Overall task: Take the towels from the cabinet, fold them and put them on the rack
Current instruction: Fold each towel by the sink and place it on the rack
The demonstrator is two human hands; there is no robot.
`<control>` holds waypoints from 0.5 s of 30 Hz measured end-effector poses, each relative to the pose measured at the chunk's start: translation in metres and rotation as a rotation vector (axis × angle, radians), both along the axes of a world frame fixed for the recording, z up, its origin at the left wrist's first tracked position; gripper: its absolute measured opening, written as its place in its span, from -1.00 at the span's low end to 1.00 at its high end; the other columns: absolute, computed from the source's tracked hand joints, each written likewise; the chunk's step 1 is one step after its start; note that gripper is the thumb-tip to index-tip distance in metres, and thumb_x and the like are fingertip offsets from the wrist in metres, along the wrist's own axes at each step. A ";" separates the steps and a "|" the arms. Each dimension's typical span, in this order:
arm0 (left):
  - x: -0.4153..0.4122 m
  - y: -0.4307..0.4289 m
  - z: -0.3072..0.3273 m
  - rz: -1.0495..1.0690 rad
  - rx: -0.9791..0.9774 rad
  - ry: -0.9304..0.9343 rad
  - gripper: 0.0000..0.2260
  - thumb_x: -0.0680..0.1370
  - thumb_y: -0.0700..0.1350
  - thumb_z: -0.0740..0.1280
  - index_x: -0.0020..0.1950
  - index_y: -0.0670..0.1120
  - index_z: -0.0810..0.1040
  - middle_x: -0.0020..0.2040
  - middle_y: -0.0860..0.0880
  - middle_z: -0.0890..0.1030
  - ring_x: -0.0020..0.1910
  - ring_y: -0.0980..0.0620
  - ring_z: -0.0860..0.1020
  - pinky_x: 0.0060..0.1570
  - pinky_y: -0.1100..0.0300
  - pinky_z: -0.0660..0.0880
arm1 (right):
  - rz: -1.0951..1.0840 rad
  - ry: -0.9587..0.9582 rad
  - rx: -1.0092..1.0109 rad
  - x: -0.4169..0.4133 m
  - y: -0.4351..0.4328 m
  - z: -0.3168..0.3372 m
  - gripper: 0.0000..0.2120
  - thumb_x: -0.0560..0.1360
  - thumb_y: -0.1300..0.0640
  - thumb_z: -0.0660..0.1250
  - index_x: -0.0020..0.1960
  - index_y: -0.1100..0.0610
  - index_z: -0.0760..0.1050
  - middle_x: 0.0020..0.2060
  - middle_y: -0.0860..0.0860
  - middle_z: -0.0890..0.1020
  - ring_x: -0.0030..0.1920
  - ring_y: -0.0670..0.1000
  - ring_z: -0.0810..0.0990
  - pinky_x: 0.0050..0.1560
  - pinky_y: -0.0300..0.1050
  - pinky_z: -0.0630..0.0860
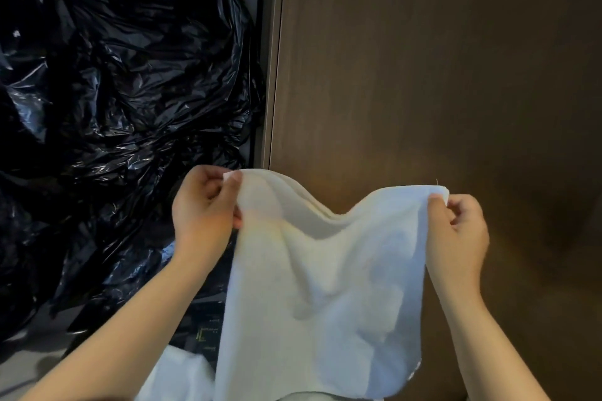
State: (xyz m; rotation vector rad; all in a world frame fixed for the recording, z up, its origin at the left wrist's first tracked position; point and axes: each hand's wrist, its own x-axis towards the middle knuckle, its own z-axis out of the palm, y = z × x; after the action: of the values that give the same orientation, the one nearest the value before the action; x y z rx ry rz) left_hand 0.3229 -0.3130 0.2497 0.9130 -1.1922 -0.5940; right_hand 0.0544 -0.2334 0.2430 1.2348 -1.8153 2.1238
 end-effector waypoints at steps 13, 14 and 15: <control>-0.033 0.044 -0.011 -0.399 0.052 -0.004 -0.92 0.53 -0.16 0.39 -0.01 -0.10 0.52 -0.33 -0.04 0.65 -0.43 0.03 0.60 -0.38 0.23 0.57 | 0.361 -0.021 -0.048 0.078 0.016 -0.012 -0.78 0.55 0.14 0.37 0.06 -0.14 0.42 -0.35 -0.19 0.57 -0.39 -0.14 0.55 -0.43 -0.37 0.46; -0.034 0.045 -0.012 -0.413 0.074 0.001 -0.90 0.52 -0.17 0.40 0.00 -0.10 0.53 -0.29 -0.06 0.67 -0.40 0.00 0.62 -0.37 0.24 0.57 | 0.414 -0.013 -0.031 0.082 0.018 -0.013 -0.69 0.55 0.14 0.37 0.14 -0.21 0.40 -0.28 -0.23 0.60 -0.30 -0.15 0.61 -0.40 -0.38 0.50; -0.033 0.047 -0.012 -0.421 0.097 0.002 -0.89 0.51 -0.16 0.41 0.01 -0.10 0.54 -0.26 -0.08 0.69 -0.38 -0.02 0.64 -0.35 0.26 0.57 | 0.462 0.005 -0.014 0.084 0.019 -0.014 -0.62 0.55 0.14 0.37 0.22 -0.26 0.38 -0.20 -0.29 0.62 -0.20 -0.18 0.64 -0.35 -0.39 0.53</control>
State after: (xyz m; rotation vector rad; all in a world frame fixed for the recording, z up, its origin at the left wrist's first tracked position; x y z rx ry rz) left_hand 0.2894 -0.2661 0.2374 0.7431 -1.3741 -0.9965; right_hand 0.1388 -0.2140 0.2287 1.7981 -1.6287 2.3345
